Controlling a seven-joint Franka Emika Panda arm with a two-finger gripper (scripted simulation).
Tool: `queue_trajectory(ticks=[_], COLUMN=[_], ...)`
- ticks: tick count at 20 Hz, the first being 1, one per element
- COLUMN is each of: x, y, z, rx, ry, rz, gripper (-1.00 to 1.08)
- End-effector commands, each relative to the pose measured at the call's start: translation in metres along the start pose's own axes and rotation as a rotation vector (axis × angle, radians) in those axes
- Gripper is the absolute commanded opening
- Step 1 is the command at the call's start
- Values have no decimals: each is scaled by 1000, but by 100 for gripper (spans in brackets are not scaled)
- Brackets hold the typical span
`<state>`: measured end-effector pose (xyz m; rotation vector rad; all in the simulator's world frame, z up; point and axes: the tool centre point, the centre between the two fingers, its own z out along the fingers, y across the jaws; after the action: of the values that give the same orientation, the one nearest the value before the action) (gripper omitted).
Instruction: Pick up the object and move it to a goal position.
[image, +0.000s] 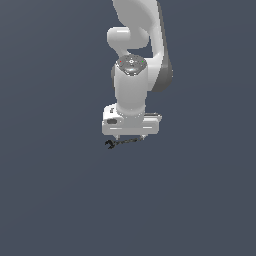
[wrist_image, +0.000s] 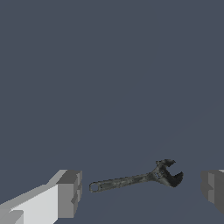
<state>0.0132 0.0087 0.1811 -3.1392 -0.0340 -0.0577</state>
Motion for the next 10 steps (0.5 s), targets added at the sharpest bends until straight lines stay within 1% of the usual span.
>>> queue_trajectory(ticks=[1,4,8,10], x=[0,1,4,5], y=[0,6,27,33], z=[0,-1,-7,-9], rx=[0,1,4,5], ry=[0,4,19,23], rz=[0,12,52,61], gripper=[100,100,100,100])
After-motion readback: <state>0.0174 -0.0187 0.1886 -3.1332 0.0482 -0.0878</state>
